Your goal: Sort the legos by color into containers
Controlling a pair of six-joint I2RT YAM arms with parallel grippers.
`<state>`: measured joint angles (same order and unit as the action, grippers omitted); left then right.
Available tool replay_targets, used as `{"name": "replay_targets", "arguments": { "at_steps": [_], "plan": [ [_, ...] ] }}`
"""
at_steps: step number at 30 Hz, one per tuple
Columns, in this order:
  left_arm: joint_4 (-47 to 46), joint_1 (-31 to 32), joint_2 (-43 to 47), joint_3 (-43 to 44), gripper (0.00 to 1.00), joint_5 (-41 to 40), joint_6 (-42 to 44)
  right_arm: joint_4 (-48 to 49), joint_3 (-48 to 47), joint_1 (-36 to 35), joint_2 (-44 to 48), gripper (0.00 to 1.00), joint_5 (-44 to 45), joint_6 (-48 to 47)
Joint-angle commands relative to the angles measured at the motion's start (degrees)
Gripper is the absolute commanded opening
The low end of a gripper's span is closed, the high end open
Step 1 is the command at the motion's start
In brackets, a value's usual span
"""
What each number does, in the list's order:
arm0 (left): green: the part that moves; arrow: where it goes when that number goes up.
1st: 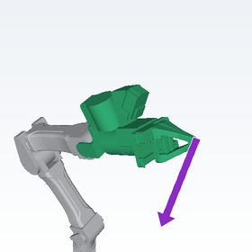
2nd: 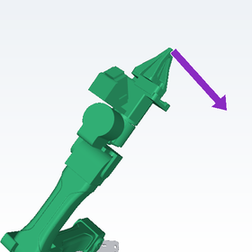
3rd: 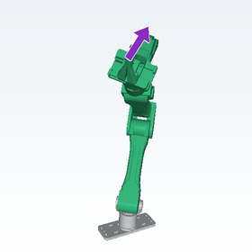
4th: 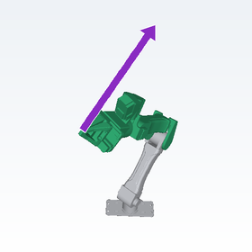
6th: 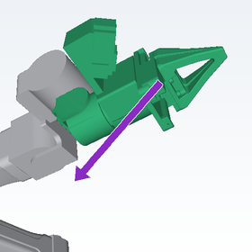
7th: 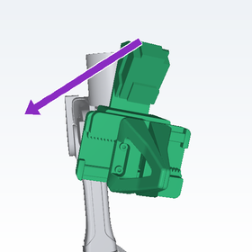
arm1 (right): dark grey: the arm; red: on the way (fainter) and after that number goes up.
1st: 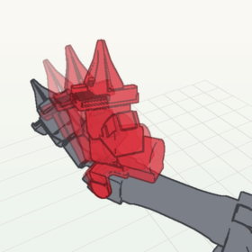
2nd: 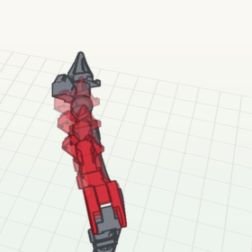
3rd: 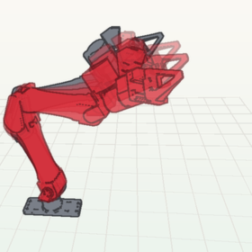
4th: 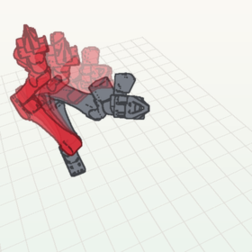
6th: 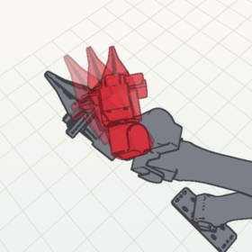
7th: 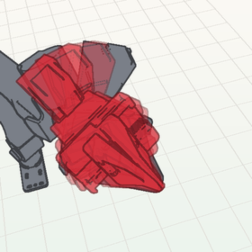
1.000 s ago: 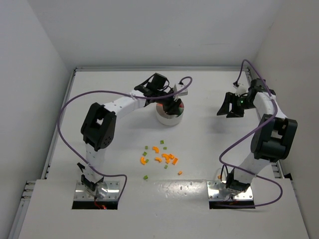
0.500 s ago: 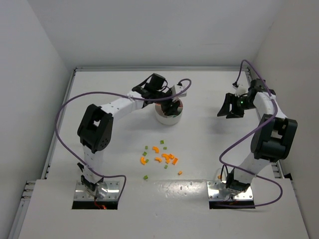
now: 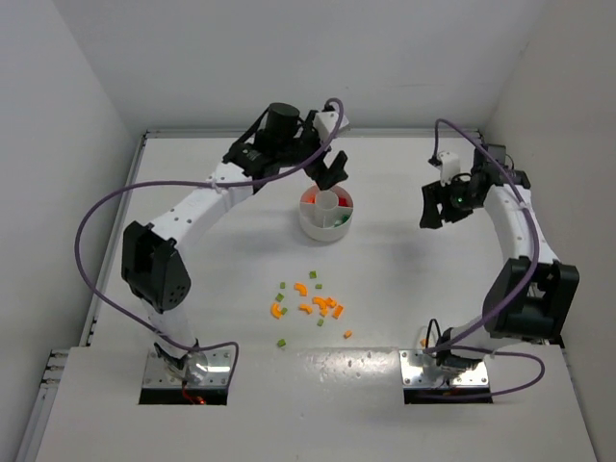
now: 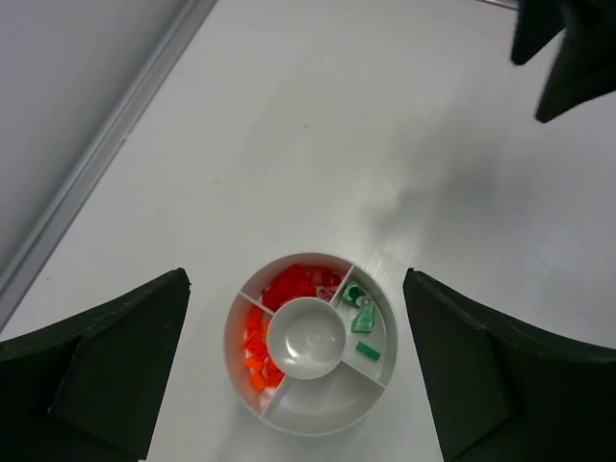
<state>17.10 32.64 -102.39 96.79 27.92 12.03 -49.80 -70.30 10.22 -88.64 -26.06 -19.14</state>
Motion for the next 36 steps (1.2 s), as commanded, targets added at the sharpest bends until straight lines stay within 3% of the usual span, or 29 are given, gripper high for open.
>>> {"name": "replay_targets", "arguments": {
  "at_steps": [1, 3, 6, 8, 10, 12, 16, 17, 20, 23, 27, 31, 36],
  "plan": [
    [9.7, -0.6, 4.0, 3.4, 1.00, -10.9, -2.5, 3.4, -2.1, -0.2, 5.9, 0.67, 3.2, -10.2],
    [9.7, -2.2, 8.0, 0.3, 1.00, -13.6, -5.4, 8.1, -2.1, -0.2, 6.5, 1.00, 2.7, -8.8],
    [9.7, -5.7, 13.4, -5.2, 1.00, -16.7, -7.5, 8.7, -2.1, -0.2, 2.9, 1.00, 3.8, -5.8],
    [12.0, -6.3, 15.7, -8.5, 1.00, -20.3, -4.7, 1.7, -8.3, -0.2, -5.6, 1.00, 0.1, -7.1],
    [12.0, -7.9, 19.7, -11.5, 1.00, -21.7, -4.0, -8.3, -17.2, -0.2, -12.1, 0.95, -5.9, -11.7],
    [12.0, -12.4, 22.3, -15.0, 1.00, -21.7, -5.2, -9.4, -20.3, -2.6, -16.5, 0.85, -8.6, -14.4],
    [14.4, -17.3, 22.8, -16.5, 1.00, -23.2, -9.9, 4.5, -11.9, -9.6, -12.8, 0.85, -6.1, -19.0],
    [15.2, -20.9, 22.2, -16.5, 1.00, -23.3, -13.6, 4.5, -11.9, -11.3, -12.8, 0.85, -6.1, -19.8],
    [15.2, -28.3, 24.5, -20.4, 1.00, -12.7, -14.9, 4.5, -12.7, -17.1, -13.4, 0.82, -7.2, -22.2],
    [17.1, -31.1, 24.5, -20.9, 1.00, -13.1, -13.7, 10.1, -9.4, -24.3, -12.8, 0.79, -6.7, -22.9],
    [18.2, -31.1, 21.5, -19.2, 0.97, -13.1, -12.0, 17.1, -8.1, -30.7, -12.3, 0.68, -2.9, -17.7],
    [18.1, -31.1, 21.5, -20.7, 0.96, -8.2, -12.8, 25.1, -9.2, -32.5, -12.8, 0.57, 3.2, -11.5],
    [16.3, -27.9, 22.2, -22.4, 0.94, -6.4, -13.4, 26.4, -10.0, -32.5, -10.7, 0.44, -1.1, -12.1]
  ]
}}
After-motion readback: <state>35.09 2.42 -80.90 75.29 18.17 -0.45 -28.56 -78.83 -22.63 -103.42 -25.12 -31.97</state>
